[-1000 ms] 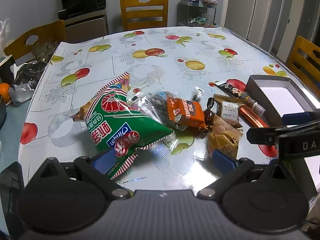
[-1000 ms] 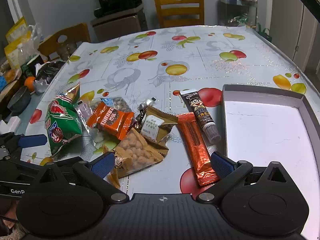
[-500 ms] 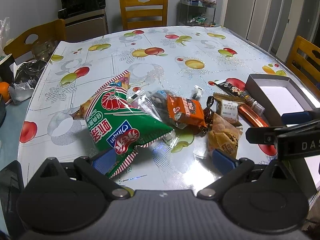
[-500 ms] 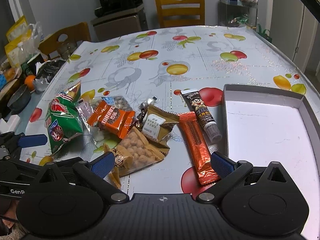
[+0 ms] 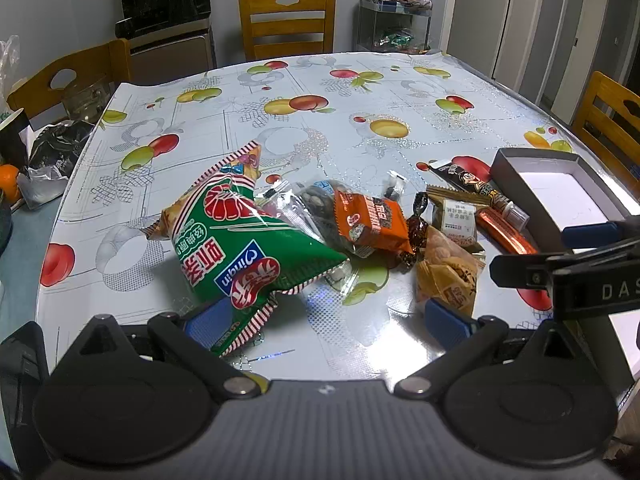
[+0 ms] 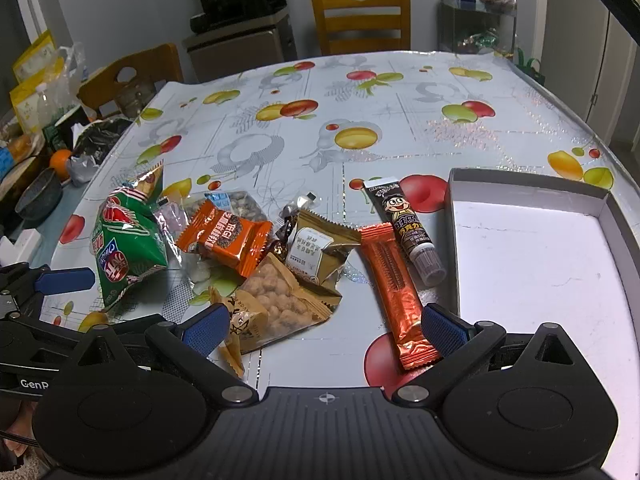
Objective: Organize snacks
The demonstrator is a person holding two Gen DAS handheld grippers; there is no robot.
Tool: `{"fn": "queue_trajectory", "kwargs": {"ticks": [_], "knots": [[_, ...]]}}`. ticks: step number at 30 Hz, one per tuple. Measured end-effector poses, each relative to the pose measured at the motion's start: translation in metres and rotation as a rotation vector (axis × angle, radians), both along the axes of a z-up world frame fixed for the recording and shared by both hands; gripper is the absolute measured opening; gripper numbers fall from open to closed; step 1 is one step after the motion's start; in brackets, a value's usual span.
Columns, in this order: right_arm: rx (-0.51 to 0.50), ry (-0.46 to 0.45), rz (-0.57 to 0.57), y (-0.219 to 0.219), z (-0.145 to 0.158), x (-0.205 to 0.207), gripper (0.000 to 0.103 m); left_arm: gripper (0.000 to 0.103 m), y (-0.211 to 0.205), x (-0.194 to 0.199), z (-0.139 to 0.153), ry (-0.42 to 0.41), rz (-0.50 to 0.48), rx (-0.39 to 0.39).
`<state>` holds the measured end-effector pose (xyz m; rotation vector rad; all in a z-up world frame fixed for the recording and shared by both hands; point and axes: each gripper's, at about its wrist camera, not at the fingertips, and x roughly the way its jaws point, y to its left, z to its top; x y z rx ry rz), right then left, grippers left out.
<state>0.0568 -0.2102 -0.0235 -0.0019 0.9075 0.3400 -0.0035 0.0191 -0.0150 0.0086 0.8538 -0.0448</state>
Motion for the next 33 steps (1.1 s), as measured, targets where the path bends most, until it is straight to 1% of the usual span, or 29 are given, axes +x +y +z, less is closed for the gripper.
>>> {"fn": "queue_trajectory", "kwargs": {"ticks": [19,24,28,33], "knots": [[-0.001,0.0,0.001,0.002,0.0,0.0,0.103,0.103,0.001,0.0,0.002,-0.001,0.0,-0.001],[0.009,-0.014,-0.002,0.001,0.003,-0.002,0.103,0.103,0.004,-0.003,0.006,-0.015,-0.004,-0.009],[0.037,-0.041,-0.015,-0.005,0.006,-0.002,0.103,0.103,0.016,-0.006,0.014,-0.048,0.027,0.003],[0.081,-0.054,-0.024,-0.011,0.004,0.0,0.103,0.103,0.038,0.001,0.019,-0.083,0.085,-0.022]]}}
